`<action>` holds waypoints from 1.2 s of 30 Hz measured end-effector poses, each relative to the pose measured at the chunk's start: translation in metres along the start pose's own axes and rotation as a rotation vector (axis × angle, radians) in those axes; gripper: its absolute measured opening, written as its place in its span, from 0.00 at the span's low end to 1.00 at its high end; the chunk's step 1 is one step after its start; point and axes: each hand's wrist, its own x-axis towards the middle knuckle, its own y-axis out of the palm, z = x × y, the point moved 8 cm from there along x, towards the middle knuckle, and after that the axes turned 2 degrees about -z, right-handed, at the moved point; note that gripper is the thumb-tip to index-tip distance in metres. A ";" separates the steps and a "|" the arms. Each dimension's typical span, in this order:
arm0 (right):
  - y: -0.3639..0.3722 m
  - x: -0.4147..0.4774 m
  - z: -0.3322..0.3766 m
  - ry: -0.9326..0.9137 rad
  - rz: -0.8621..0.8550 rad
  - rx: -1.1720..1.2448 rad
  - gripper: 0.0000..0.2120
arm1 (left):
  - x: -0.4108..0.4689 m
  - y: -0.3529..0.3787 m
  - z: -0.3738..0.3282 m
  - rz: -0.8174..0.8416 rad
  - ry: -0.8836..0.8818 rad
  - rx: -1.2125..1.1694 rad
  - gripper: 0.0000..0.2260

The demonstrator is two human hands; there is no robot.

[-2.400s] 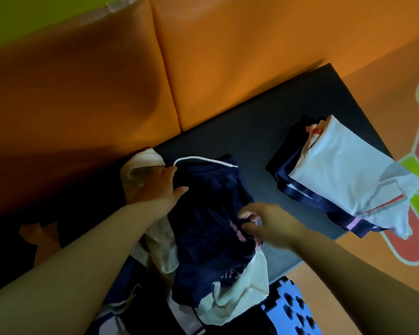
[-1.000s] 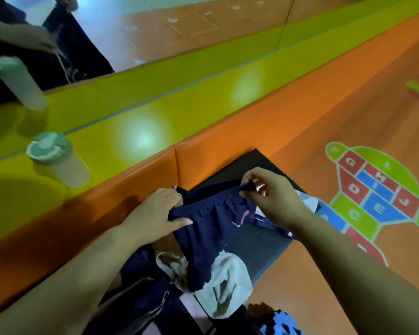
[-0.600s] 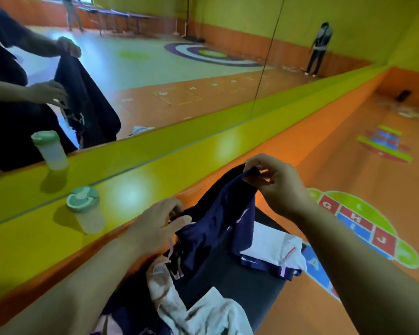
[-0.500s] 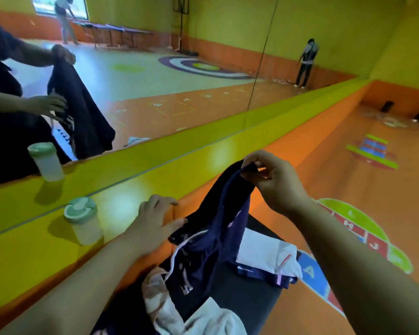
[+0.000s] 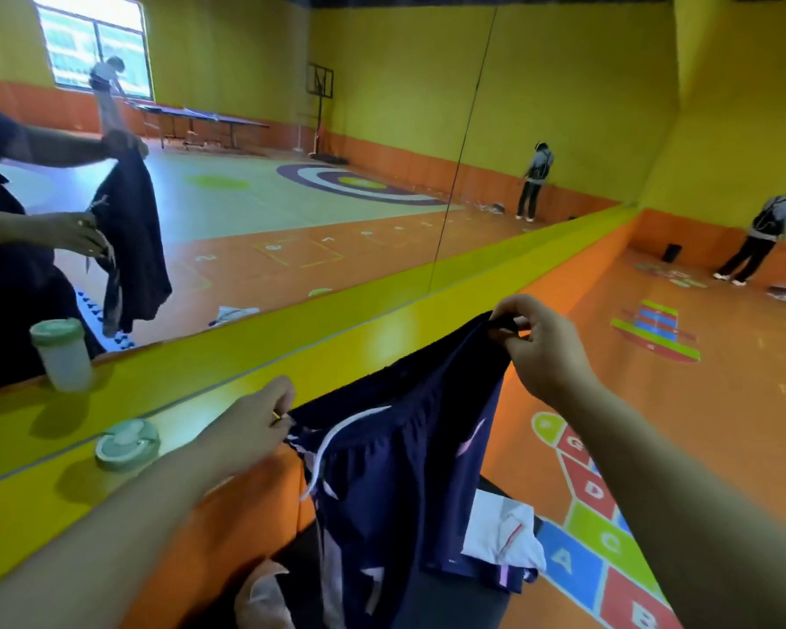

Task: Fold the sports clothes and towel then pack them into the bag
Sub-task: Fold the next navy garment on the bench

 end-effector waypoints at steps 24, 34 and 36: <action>0.068 -0.068 -0.031 -0.027 0.513 -0.413 0.13 | 0.001 -0.054 -0.059 -0.214 0.067 0.157 0.15; 0.115 -0.134 0.039 -0.309 0.628 0.129 0.26 | 0.010 -0.038 -0.109 -0.108 0.158 0.137 0.24; 0.113 -0.138 0.053 -0.332 0.582 0.260 0.19 | 0.009 -0.039 -0.113 -0.110 0.165 0.138 0.25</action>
